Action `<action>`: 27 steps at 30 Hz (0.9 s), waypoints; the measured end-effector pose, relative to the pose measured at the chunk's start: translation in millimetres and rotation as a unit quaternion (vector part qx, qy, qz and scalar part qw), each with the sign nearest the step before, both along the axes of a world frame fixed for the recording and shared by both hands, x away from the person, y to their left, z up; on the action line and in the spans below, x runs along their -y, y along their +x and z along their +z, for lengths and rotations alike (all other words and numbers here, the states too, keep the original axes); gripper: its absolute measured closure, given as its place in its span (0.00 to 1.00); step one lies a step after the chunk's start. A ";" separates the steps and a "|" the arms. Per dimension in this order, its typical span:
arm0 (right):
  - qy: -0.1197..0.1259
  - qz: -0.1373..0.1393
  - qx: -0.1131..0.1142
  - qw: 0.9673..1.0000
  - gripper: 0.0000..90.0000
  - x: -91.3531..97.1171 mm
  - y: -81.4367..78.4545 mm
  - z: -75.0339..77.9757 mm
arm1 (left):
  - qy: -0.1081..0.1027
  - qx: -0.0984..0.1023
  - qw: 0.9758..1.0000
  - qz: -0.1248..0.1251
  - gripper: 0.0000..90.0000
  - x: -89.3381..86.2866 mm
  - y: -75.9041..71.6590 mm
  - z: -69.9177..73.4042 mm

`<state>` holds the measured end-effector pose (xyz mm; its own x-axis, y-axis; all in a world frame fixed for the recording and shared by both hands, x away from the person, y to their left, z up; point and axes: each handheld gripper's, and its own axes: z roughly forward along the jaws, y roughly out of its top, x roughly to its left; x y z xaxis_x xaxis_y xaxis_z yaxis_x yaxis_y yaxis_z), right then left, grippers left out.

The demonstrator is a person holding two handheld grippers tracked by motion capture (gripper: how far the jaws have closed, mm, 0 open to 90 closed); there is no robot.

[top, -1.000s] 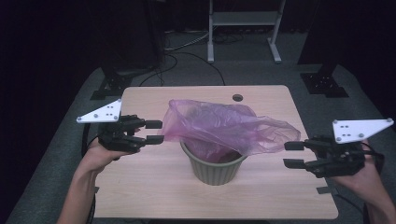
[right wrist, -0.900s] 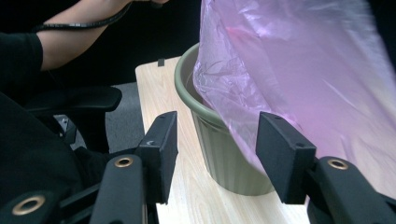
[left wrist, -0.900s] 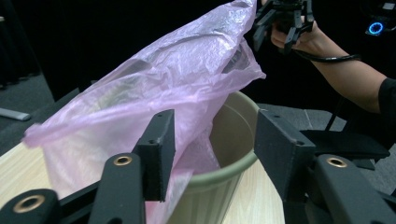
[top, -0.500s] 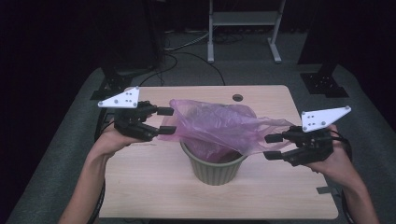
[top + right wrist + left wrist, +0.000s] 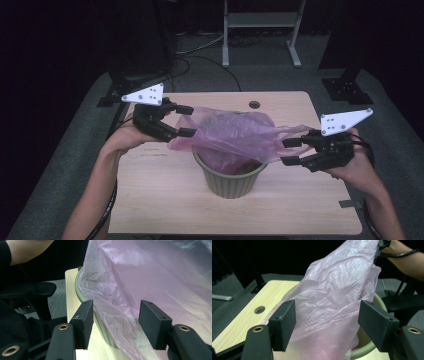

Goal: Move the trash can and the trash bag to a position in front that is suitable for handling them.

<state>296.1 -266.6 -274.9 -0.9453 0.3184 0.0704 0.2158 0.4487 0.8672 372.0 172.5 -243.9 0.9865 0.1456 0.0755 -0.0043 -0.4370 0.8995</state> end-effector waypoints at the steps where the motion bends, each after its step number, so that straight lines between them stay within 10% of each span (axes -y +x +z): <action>1: -0.002 0.000 0.001 1.000 0.49 -0.5 0.8 -0.5 | 0.006 -0.002 1.000 -0.004 0.35 0.8 0.7 -0.5; 16: -0.078 -0.016 0.046 0.996 0.67 -13.7 2.8 -12.7 | 0.082 -0.008 0.996 -0.034 1.00 -3.9 -9.3 -29.0; 27: -0.091 0.010 -0.008 0.996 0.99 -20.6 -2.6 -18.5 | 0.063 -0.027 0.996 -0.053 1.00 -19.3 -33.8 -42.7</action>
